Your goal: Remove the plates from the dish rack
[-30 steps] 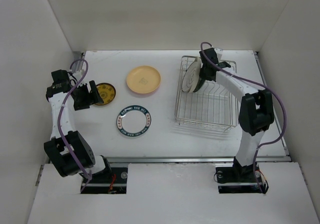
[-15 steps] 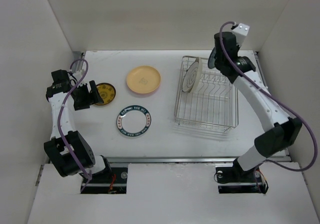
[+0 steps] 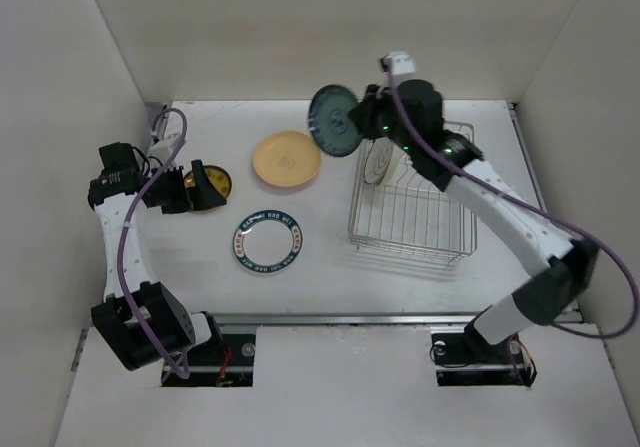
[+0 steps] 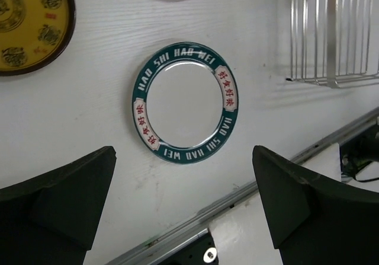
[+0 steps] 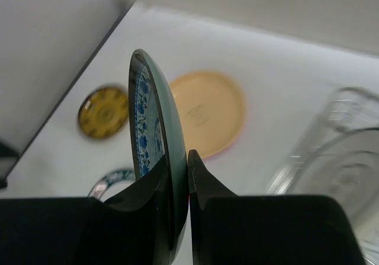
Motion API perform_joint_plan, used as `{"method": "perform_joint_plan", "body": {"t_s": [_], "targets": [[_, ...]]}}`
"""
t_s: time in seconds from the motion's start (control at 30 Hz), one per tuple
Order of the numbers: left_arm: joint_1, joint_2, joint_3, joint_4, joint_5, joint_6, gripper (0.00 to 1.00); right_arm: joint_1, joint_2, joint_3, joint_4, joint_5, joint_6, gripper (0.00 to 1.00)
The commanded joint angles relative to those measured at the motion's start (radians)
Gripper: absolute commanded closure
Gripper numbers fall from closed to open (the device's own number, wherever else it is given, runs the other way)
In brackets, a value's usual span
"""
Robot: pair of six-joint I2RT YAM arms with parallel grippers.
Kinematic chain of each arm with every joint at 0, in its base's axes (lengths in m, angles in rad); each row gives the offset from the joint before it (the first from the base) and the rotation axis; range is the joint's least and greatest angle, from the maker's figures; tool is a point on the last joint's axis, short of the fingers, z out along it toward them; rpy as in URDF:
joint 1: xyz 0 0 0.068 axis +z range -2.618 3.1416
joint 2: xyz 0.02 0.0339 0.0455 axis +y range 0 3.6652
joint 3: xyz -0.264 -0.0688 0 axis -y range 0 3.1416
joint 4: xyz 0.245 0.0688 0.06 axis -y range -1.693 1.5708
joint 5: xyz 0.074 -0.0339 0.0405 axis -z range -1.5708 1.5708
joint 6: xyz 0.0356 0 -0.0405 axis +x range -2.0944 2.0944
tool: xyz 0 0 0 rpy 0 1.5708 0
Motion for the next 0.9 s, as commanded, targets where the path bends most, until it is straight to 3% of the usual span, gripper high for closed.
{"method": "perform_joint_plan", "body": {"t_s": [0.0, 0.23, 0.47, 0.6, 0.67, 0.8, 0.83, 0.87], "targets": [[-0.011, -0.049, -0.01, -0.051, 0.158, 0.125, 0.0, 0.081, 0.172, -0.009, 0.116, -0.518, -0.033, 1.0], [-0.034, -0.06, -0.021, -0.062, 0.169, 0.147, 0.0, 0.148, 0.325, 0.014, 0.327, -0.79, 0.035, 1.0], [-0.043, -0.011, -0.021, -0.085, 0.163, 0.179, 0.0, 0.181, 0.401, 0.017, 0.435, -0.918, 0.092, 1.0], [-0.063, -0.011, -0.021, -0.085, 0.163, 0.179, 0.07, 0.191, 0.442, 0.04, 0.486, -0.941, 0.139, 1.0], [-0.063, -0.011, -0.012, -0.115, 0.182, 0.204, 0.13, 0.191, 0.476, 0.066, 0.495, -0.955, 0.153, 1.0], [-0.063, -0.011, -0.001, -0.149, 0.237, 0.239, 0.35, 0.191, 0.52, 0.095, 0.539, -0.999, 0.217, 1.0], [-0.063, -0.011, -0.001, -0.149, 0.237, 0.239, 0.51, 0.2, 0.536, 0.095, 0.559, -1.009, 0.233, 1.0], [-0.063, -0.011, -0.001, -0.149, 0.237, 0.248, 0.6, 0.201, 0.549, 0.095, 0.568, -1.019, 0.242, 1.0]]}}
